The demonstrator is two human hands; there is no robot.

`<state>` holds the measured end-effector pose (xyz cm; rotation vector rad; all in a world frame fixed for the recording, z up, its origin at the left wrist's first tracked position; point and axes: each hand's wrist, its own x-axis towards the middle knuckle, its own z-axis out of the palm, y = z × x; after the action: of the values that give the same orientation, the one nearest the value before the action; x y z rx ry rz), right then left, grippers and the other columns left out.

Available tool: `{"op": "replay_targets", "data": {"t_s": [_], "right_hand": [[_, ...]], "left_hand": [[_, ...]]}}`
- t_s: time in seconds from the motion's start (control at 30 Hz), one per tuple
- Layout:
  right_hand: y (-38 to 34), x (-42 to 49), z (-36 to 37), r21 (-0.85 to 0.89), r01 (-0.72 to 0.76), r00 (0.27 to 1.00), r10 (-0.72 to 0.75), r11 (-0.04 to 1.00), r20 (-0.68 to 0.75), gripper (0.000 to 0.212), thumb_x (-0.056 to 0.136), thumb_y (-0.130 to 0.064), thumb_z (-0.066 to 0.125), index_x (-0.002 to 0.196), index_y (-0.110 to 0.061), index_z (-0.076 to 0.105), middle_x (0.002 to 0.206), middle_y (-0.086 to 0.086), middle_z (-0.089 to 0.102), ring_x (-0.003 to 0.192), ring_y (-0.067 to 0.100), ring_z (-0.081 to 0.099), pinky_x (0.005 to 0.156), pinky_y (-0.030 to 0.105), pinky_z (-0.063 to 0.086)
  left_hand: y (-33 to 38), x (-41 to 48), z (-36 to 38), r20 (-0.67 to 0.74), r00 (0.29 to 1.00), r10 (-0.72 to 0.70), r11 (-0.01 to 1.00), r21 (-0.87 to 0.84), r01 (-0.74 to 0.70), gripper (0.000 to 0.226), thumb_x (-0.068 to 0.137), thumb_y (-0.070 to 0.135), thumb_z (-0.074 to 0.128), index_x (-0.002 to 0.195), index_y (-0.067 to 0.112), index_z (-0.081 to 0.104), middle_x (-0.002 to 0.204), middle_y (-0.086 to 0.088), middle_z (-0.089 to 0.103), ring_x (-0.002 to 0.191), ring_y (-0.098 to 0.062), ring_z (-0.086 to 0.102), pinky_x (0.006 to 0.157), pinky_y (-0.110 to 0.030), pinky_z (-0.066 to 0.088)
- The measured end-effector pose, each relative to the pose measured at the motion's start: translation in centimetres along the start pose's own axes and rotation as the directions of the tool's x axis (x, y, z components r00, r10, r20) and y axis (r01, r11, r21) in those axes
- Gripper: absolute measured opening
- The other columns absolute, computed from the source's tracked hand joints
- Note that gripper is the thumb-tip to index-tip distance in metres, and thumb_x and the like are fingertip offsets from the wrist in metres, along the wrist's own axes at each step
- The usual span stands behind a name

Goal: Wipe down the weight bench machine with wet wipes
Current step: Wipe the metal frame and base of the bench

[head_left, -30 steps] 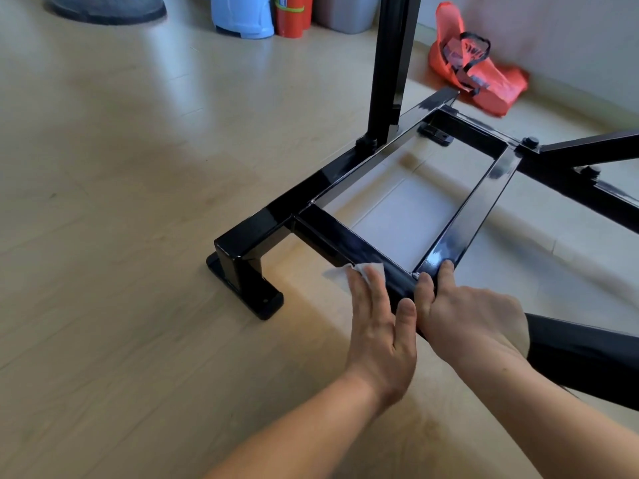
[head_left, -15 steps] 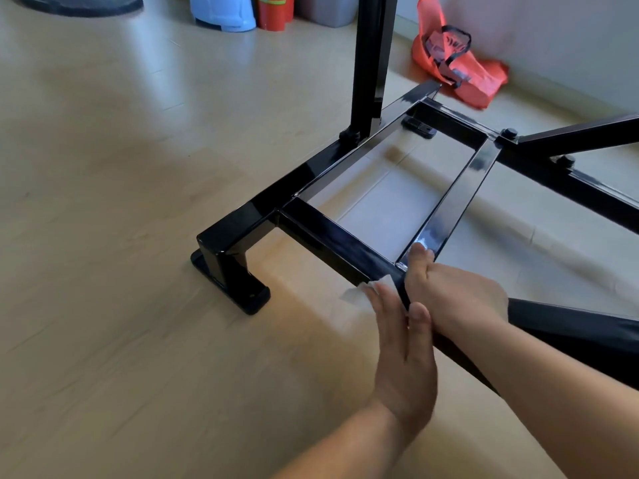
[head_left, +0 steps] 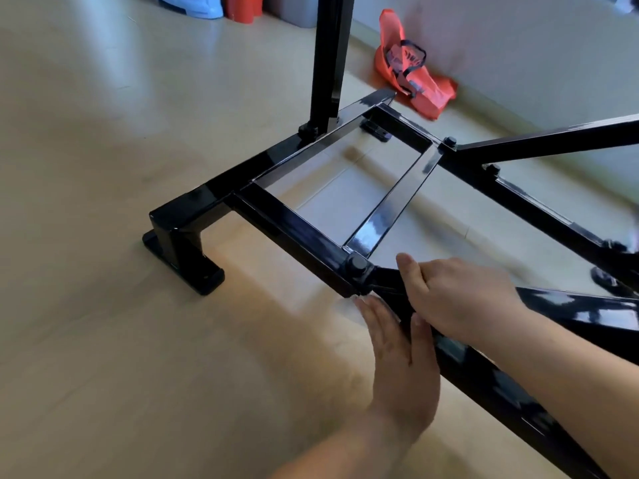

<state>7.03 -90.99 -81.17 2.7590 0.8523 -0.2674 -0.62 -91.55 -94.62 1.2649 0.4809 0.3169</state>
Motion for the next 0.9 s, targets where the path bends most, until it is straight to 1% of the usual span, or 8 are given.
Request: {"op": "replay_targets", "data": {"t_s": [0.23,0.4,0.47,0.53,0.63,0.7,0.8,0.9], "right_hand": [[0.6,-0.2,0.4,0.104,0.009,1.000,-0.008,0.995,-0.010,0.075,0.104,-0.062,0.004,0.104,-0.032,0.073,0.102,-0.002,0.072,0.101,0.026,0.065,0.085,0.036,0.047],[0.4,0.2,0.4,0.135,0.014,1.000,-0.014,0.991,-0.001,0.081,0.102,-0.065,0.001,0.110,-0.035,0.075,0.099,-0.007,0.073,0.101,0.022,0.065,0.090,0.037,0.049],[0.5,0.2,0.6,0.113,0.024,0.999,-0.020,0.993,-0.030,0.080,0.102,-0.065,0.001,0.112,-0.035,0.074,0.107,-0.004,0.073,0.104,0.025,0.064,0.088,0.037,0.048],[0.6,0.2,0.7,0.088,0.022,0.999,-0.017,0.996,-0.051,0.079,0.103,-0.064,0.001,0.113,-0.036,0.074,0.110,-0.001,0.072,0.103,0.027,0.064,0.085,0.036,0.048],[0.3,0.3,0.7,0.060,0.019,0.997,-0.014,0.998,-0.075,0.079,0.103,-0.064,0.000,0.108,-0.036,0.074,0.101,-0.002,0.072,0.095,0.025,0.064,0.081,0.033,0.050],[0.2,0.3,0.7,0.052,0.006,0.996,-0.001,0.999,-0.087,0.079,0.102,-0.065,0.000,0.105,-0.036,0.074,0.099,-0.003,0.071,0.094,0.025,0.064,0.079,0.033,0.050],[-0.1,0.2,0.8,0.050,-0.010,0.998,0.013,0.999,-0.066,0.079,0.102,-0.065,0.000,0.109,-0.038,0.074,0.101,-0.004,0.072,0.098,0.024,0.065,0.079,0.034,0.049],[0.2,-0.3,1.0,0.010,-0.017,0.997,0.018,1.000,-0.069,0.081,0.102,-0.065,-0.002,0.110,-0.036,0.073,0.105,-0.002,0.072,0.100,0.026,0.065,0.076,0.035,0.044]], "left_hand": [[-0.7,3.8,-2.7,-0.138,0.988,-0.072,0.997,0.026,0.077,0.094,0.096,0.078,0.023,0.158,0.027,-0.027,0.161,0.015,-0.039,0.144,0.008,-0.033,0.127,-0.032,-0.008],[0.7,0.7,0.3,-0.064,0.995,0.075,0.996,-0.045,-0.078,0.109,0.081,0.095,0.018,0.163,0.030,-0.013,0.163,0.016,-0.035,0.147,0.004,-0.032,0.126,-0.035,-0.008],[1.1,3.1,-0.6,-0.160,0.986,-0.041,0.993,-0.116,0.022,0.104,0.089,0.088,0.020,0.164,0.018,0.003,0.171,-0.004,-0.018,0.157,-0.014,-0.014,0.129,-0.042,0.002],[1.5,5.5,-3.3,-0.256,0.946,-0.201,0.978,-0.113,0.177,0.084,0.102,0.070,0.020,0.164,0.020,-0.007,0.172,-0.001,-0.012,0.159,-0.018,-0.001,0.129,-0.041,0.007],[2.4,6.2,-5.8,-0.207,0.922,-0.327,0.940,-0.167,0.296,0.078,0.104,0.065,0.022,0.163,0.030,-0.015,0.172,0.009,-0.012,0.159,-0.017,0.004,0.127,-0.040,0.008],[3.6,3.8,-4.4,-0.160,0.959,-0.236,0.967,-0.137,0.215,0.075,0.106,0.062,0.026,0.164,0.028,-0.005,0.173,0.004,-0.001,0.158,-0.017,0.009,0.126,-0.037,0.012],[4.3,-1.2,-2.4,0.082,0.984,-0.156,0.973,-0.161,0.168,0.064,0.107,0.060,0.025,0.164,0.036,0.010,0.170,0.007,0.021,0.155,-0.008,0.019,0.121,-0.027,0.018],[3.5,-2.0,-5.0,-0.005,0.991,-0.135,0.991,-0.029,0.134,0.087,0.093,0.079,0.033,0.161,0.025,0.028,0.163,-0.012,0.033,0.152,-0.021,0.029,0.126,-0.038,0.025]]}}
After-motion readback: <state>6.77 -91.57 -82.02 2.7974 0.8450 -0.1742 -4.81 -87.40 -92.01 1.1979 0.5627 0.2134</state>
